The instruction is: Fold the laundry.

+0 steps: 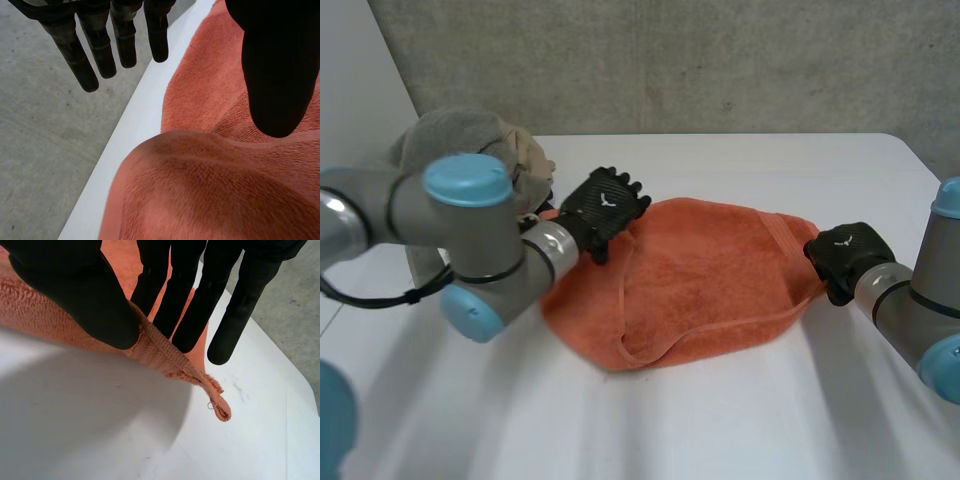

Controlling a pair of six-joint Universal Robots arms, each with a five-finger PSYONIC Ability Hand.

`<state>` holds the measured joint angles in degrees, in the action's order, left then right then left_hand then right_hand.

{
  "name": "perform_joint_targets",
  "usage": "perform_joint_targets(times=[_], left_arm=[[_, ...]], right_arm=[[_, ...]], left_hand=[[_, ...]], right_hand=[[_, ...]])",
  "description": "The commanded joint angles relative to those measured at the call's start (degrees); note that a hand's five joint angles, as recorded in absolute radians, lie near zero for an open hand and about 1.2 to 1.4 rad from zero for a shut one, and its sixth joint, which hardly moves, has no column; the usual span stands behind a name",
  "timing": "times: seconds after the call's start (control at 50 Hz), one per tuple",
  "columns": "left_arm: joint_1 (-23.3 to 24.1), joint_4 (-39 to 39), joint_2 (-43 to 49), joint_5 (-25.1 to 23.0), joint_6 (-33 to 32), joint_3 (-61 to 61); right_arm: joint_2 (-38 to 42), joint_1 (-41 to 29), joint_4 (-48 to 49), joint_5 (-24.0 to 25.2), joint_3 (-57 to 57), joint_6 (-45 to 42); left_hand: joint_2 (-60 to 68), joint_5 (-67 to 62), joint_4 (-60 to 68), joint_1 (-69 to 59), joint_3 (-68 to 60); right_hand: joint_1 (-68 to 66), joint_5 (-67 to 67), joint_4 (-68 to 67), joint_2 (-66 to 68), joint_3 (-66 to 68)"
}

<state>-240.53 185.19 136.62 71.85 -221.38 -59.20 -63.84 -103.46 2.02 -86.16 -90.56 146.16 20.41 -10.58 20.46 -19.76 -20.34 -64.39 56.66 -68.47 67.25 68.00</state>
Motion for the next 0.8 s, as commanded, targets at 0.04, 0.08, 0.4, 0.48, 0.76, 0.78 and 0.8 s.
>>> perform_joint_targets(times=[0.04,0.08,0.4,0.48,0.76,0.78,0.8], left_arm=[[0.9,-0.4,12.1,6.6,-9.8,11.7],[0.8,-0.4,13.2,7.4,-11.5,12.7],[3.5,3.4,-0.1,16.7,-5.6,8.6],[3.8,4.2,-10.8,17.1,1.6,3.3],[-5.9,-7.0,-42.2,20.7,21.9,-13.8],[-6.6,-8.0,-42.9,20.6,22.7,-14.7],[-7.1,-9.0,-43.4,20.6,23.3,-15.7]], right_arm=[[0.0,-0.2,0.1,0.3,-0.8,-0.1],[0.0,-0.1,0.1,0.3,-0.8,-0.1],[-0.1,2.3,-1.2,0.4,3.1,-1.8],[-3.6,3.0,-4.6,-0.4,5.4,-4.4],[-25.7,11.1,-20.8,0.1,21.5,-11.7],[-25.7,11.2,-22.7,0.3,22.8,-12.0],[-25.7,11.2,-25.8,0.8,24.7,-12.6]], left_hand=[[9.0,-8.8,8.9,-9.6,-9.0],[13.8,-13.7,13.8,-14.5,-13.9],[59.6,-59.4,59.5,-60.2,-59.7],[59.6,-59.4,59.5,-60.2,-59.7],[59.6,-59.4,59.5,-60.2,-59.7],[59.6,-59.4,59.5,-60.2,-59.7],[59.6,-59.4,59.5,-60.2,-59.7]], right_hand=[[-15.6,13.3,-11.5,12.7,12.0],[-15.6,13.3,-11.5,12.7,12.0],[-15.6,13.3,-11.5,12.7,12.0],[-15.6,13.3,-11.5,12.7,12.0],[-15.6,13.3,-11.5,12.7,12.0],[-15.6,13.3,-11.5,12.7,12.0],[-15.6,13.3,-11.5,12.7,12.0]])
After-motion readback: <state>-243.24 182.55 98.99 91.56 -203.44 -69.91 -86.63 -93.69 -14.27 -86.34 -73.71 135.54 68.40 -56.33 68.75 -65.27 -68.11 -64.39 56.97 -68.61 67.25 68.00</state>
